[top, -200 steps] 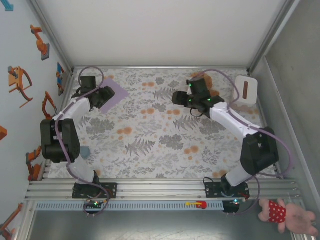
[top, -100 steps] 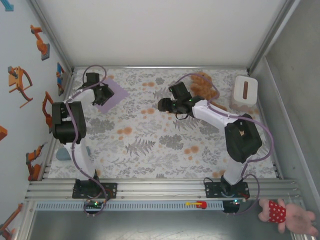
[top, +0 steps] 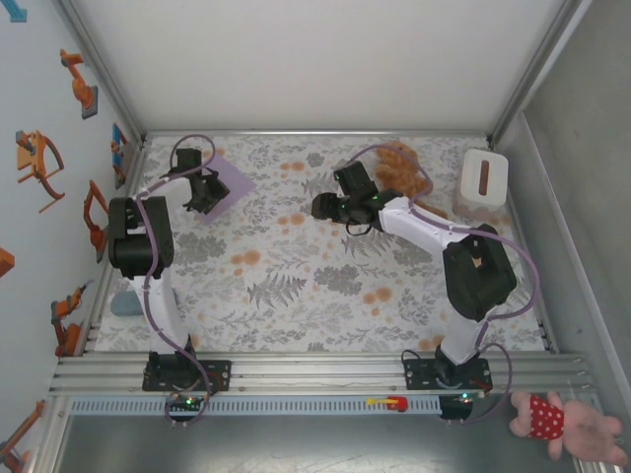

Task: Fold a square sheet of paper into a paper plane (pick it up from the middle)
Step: Move the square sheet of paper to the center of the table.

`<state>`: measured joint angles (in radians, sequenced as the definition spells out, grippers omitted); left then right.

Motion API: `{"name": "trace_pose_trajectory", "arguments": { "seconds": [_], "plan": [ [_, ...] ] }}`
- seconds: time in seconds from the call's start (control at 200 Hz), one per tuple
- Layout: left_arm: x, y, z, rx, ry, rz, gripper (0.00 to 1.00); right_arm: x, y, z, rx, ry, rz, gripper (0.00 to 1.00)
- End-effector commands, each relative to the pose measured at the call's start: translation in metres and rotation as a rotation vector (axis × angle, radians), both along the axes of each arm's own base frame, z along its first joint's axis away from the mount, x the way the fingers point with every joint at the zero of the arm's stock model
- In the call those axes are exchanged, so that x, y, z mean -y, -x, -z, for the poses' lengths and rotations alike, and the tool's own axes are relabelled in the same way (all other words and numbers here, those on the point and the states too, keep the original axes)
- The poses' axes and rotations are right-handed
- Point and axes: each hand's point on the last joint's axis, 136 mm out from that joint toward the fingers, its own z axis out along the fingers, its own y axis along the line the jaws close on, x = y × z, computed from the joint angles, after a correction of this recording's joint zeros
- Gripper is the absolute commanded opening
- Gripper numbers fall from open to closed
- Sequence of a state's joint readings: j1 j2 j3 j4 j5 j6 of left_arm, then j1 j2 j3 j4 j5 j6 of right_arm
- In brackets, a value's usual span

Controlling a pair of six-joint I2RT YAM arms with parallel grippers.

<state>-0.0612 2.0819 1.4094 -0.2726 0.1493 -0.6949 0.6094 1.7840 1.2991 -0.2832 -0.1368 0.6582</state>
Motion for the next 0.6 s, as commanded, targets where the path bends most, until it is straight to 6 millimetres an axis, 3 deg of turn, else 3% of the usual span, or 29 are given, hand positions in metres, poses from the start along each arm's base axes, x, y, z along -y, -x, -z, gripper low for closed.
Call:
{"name": "trace_pose_trajectory", "arguments": {
  "seconds": [0.0, 0.235, 0.591],
  "plan": [
    [0.017, 0.035, 0.024, -0.126, 0.036, 0.051, 0.44, 0.003, -0.003, 0.008, -0.014, 0.024, 0.032, 0.62],
    [0.053, 0.088, 0.024, -0.203, 0.033, 0.174, 0.44, 0.011, -0.007, 0.009, 0.0, 0.049, 0.075, 0.62],
    [0.134, 0.214, 0.022, -0.316, -0.064, 0.448, 0.43, 0.037, -0.014, 0.013, 0.002, 0.11, 0.171, 0.61]
  ]
}}
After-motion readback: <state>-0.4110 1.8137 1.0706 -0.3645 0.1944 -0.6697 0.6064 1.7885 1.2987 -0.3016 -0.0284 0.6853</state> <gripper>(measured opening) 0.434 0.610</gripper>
